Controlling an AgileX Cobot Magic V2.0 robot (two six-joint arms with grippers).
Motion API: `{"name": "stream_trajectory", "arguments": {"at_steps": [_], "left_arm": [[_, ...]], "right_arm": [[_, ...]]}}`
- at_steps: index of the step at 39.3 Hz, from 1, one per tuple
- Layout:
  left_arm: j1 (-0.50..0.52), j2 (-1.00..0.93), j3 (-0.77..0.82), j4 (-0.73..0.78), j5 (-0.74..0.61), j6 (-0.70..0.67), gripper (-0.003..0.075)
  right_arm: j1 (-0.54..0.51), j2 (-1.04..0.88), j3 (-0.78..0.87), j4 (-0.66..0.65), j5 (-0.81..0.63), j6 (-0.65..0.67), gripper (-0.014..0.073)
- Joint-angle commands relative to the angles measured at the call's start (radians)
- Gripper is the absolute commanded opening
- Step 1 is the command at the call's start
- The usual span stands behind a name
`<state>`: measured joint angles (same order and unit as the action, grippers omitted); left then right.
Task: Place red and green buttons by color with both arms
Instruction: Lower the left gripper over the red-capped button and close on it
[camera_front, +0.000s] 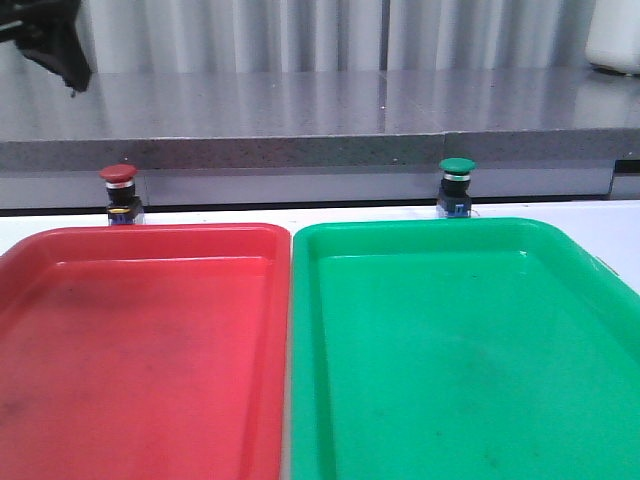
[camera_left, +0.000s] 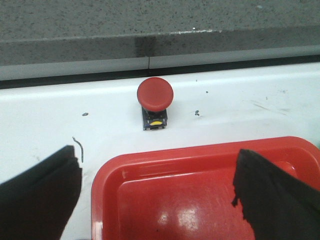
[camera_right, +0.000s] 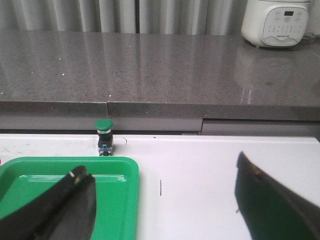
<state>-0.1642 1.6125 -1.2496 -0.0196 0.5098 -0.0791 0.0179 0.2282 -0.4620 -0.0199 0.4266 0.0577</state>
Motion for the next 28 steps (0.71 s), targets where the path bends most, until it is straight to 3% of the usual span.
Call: {"name": "stream_trajectory", "arguments": {"at_steps": [1,14,28], "left_arm": [[-0.008,0.075,-0.144,0.020,0.031,0.007,0.0584],[-0.011,0.369,-0.485,0.031,0.175,0.017,0.0578],[-0.011,0.482,-0.565,0.036,0.167,0.019,0.0427]], "right_arm": [[-0.004,0.019,-0.033,-0.003,-0.078,-0.001,0.0589],[-0.004,0.019,-0.033,-0.003,-0.078,-0.001,0.0589],[-0.004,0.019,-0.033,-0.003,-0.078,-0.001,0.0589]]}}
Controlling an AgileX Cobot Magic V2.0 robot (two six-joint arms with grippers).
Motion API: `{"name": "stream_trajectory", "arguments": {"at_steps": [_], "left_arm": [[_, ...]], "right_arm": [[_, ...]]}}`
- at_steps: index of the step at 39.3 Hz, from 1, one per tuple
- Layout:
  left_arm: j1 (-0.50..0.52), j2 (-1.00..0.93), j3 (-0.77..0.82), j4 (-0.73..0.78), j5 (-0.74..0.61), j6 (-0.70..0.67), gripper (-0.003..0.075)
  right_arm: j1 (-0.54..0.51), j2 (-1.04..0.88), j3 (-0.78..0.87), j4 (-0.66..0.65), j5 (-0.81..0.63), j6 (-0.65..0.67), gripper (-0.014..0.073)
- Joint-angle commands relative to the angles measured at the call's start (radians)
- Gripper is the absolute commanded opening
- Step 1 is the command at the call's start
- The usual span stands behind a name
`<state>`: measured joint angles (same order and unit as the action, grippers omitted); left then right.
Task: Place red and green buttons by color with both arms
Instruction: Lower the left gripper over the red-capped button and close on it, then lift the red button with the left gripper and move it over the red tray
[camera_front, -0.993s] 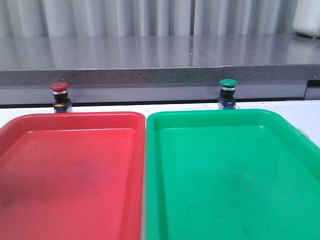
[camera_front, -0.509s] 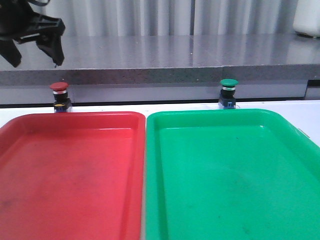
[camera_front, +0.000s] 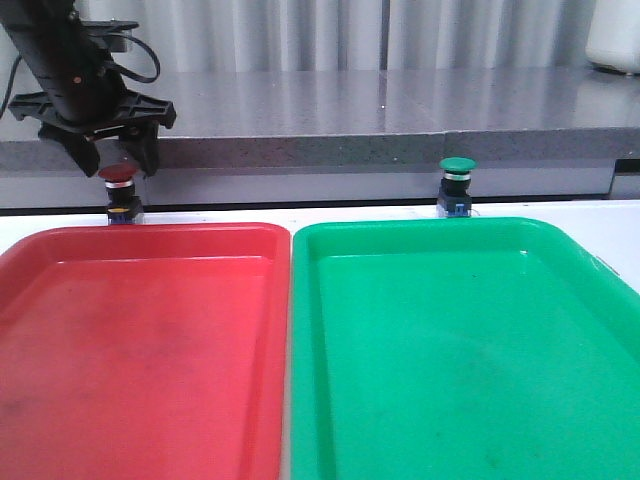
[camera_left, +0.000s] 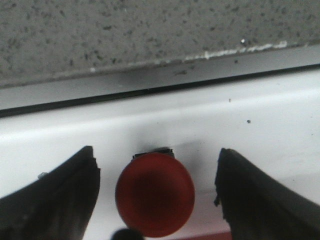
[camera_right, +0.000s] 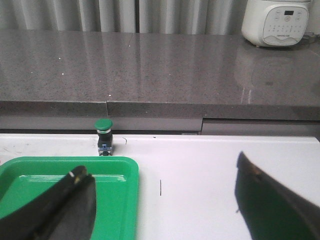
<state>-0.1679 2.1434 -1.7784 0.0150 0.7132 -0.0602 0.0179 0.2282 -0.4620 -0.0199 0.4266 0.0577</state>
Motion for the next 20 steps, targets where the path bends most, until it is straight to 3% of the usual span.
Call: {"name": "stream_trajectory", "arguments": {"at_steps": [1,7,15,20], "left_arm": [[-0.007,-0.048,-0.036,0.002,-0.036,0.000,0.0420],[-0.007,-0.043,-0.036,0.002,-0.042,0.000,0.0335],[-0.007,-0.047,-0.036,0.003,-0.050,0.000,0.0138],[-0.007,-0.093,-0.036,0.003,-0.048,0.000,0.0127]], "right_arm": [[-0.004,0.019,-0.033,-0.003,-0.078,-0.001,0.0589],[-0.004,0.019,-0.033,-0.003,-0.078,-0.001,0.0589],[-0.004,0.019,-0.033,-0.003,-0.078,-0.001,0.0589],[-0.004,0.019,-0.033,-0.003,-0.078,-0.001,0.0589]]}}
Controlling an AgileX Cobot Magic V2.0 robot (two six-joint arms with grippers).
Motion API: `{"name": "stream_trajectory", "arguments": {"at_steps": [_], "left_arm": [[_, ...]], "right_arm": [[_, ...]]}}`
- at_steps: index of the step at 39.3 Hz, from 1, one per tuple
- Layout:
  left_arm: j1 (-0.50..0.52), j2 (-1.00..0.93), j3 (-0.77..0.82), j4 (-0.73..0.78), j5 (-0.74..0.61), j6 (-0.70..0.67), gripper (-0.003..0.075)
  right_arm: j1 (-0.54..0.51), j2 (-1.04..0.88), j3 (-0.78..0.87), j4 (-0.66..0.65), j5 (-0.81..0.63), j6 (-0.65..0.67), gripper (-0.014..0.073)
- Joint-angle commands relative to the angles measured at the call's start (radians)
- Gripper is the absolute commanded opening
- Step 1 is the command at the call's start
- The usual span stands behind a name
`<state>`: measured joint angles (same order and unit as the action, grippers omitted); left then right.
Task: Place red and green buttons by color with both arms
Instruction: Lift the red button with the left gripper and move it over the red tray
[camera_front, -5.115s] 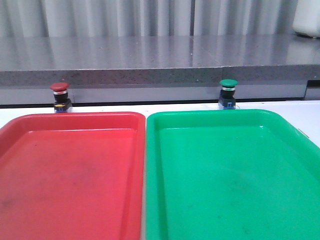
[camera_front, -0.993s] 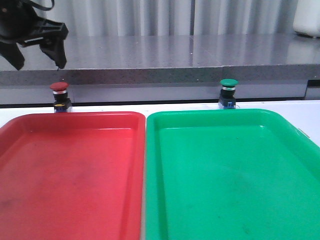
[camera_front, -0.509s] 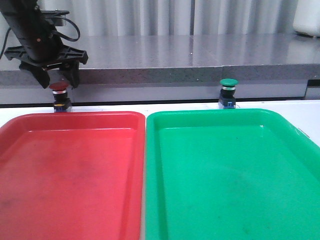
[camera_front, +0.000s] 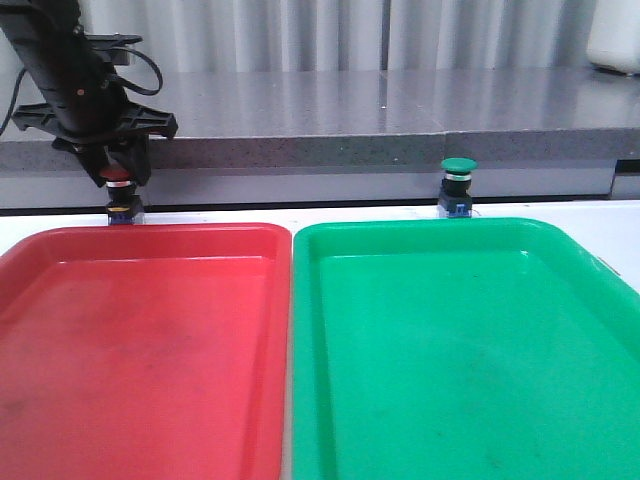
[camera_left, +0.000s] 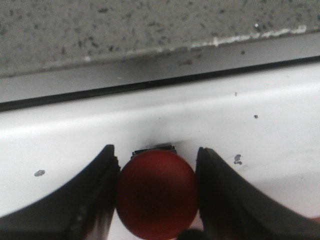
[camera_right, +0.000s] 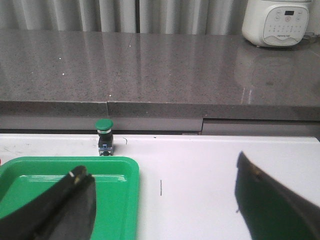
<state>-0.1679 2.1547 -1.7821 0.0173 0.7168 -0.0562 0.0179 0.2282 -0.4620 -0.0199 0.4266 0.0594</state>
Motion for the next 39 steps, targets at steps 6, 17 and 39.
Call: {"name": "stream_trajectory", "arguments": {"at_steps": [6,17,39], "left_arm": [[-0.007,-0.174,-0.028,0.001,-0.009,-0.004,0.0127],[-0.040,-0.405,0.243,-0.041,-0.063,-0.004,0.0127],[-0.241,-0.747,0.911,-0.076,-0.299,-0.069,0.0127]], "right_arm": [[-0.004,0.019,-0.033,-0.003,-0.078,-0.002,0.0589],[-0.004,0.019,-0.033,-0.003,-0.078,-0.002,0.0589],[-0.004,0.019,-0.033,-0.003,-0.078,-0.002,0.0589]]}}
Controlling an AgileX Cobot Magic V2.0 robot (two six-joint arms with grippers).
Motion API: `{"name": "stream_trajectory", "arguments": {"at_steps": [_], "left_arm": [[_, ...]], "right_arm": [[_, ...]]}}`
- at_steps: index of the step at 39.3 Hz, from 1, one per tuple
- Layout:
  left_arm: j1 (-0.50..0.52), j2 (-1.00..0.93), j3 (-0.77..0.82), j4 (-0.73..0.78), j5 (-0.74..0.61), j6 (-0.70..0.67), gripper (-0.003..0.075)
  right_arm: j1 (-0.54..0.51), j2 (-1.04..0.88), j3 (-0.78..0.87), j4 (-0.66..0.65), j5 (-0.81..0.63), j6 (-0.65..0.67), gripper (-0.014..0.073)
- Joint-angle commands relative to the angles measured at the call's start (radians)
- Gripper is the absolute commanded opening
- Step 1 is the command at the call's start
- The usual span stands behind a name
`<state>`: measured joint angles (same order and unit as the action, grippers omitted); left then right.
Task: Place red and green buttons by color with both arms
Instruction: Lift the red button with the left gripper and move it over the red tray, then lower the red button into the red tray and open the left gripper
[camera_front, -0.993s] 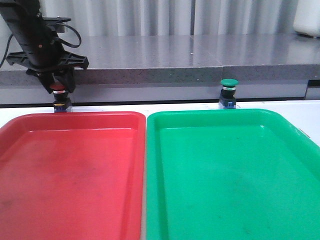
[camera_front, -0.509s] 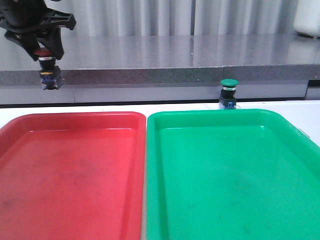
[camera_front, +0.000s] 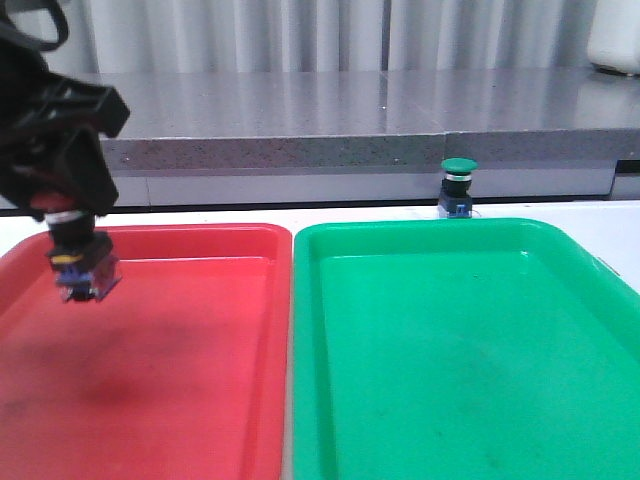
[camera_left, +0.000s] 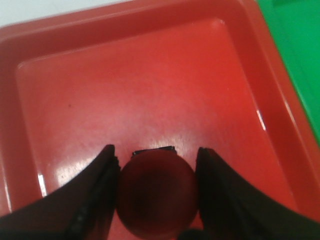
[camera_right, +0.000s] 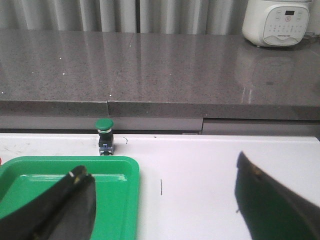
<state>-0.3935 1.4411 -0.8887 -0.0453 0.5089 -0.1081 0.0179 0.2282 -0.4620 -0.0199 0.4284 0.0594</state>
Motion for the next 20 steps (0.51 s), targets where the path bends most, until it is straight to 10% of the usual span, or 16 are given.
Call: {"name": "stream_trajectory", "arguments": {"at_steps": [1,20], "left_arm": [[-0.016,-0.027,0.031,-0.019,-0.102,-0.024,0.0127],[-0.016,0.056,0.058,-0.022,-0.128,-0.036,0.0359]], "right_arm": [[-0.004,0.019,-0.033,-0.003,-0.080,-0.002,0.0589],[-0.004,0.019,-0.033,-0.003,-0.080,-0.002,0.0589]]}}
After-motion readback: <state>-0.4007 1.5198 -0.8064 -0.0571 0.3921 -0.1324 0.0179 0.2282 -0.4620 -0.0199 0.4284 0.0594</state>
